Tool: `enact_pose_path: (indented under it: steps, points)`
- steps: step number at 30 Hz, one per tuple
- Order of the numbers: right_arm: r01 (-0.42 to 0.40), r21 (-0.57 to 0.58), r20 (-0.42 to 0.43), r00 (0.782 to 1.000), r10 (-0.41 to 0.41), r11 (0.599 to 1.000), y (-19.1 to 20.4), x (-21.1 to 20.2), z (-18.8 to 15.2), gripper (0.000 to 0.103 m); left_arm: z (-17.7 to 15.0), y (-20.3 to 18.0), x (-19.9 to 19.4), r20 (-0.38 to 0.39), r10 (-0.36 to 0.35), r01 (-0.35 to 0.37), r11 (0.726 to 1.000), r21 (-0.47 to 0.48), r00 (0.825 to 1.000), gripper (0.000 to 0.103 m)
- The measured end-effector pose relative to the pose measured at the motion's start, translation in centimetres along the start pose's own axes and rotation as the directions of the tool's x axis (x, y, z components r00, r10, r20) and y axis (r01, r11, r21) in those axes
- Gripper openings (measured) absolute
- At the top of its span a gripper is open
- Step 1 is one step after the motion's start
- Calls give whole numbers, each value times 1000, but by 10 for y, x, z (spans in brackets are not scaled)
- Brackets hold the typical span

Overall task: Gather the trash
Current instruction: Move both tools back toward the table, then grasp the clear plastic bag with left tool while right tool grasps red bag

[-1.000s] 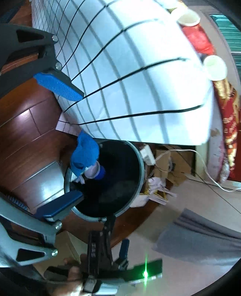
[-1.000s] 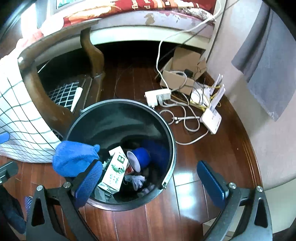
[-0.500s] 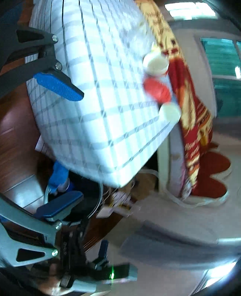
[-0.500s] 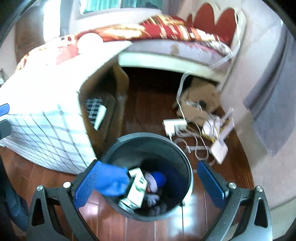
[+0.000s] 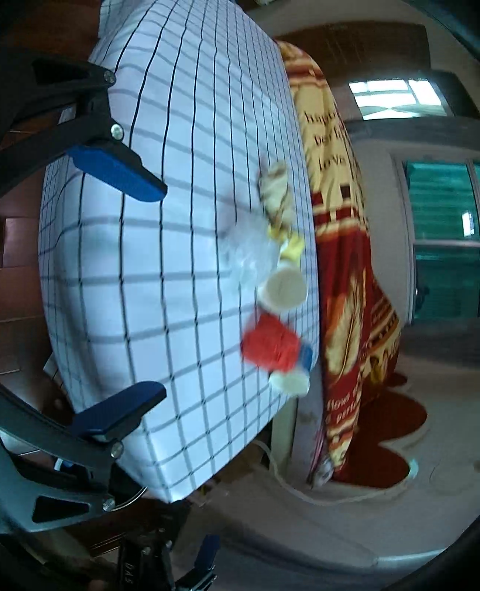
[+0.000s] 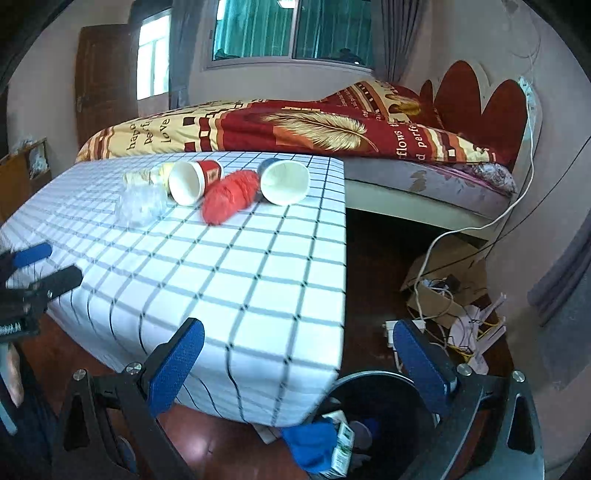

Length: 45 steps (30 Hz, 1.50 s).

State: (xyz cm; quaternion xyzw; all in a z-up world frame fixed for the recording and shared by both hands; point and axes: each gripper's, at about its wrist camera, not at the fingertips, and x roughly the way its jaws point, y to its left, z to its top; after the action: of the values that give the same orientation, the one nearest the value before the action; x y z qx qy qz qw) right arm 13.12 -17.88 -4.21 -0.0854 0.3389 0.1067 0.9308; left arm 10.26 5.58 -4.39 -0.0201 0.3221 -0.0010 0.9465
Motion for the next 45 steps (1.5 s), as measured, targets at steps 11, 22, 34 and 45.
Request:
enact_pose_path:
  steps: [11,22,34,45]
  points:
    - [-87,29,24,996,87,996,27,45,64,103,34,45,36,-10,39,-39,995,-94,999,98]
    - [-108,-36,-49,993,106,994,61,122,101,103,59,54,91,-66,30,-37,993,-111,997,91]
    - [-141,-24,-138,981,137,990,72,178,113,74,73,54,122,-110,-6,-8,993,-120,994,79]
    - [-201,-19,-144,970,196,979,74,172,109,39,70,52,127,-133,-52,35,991,-127,990,39]
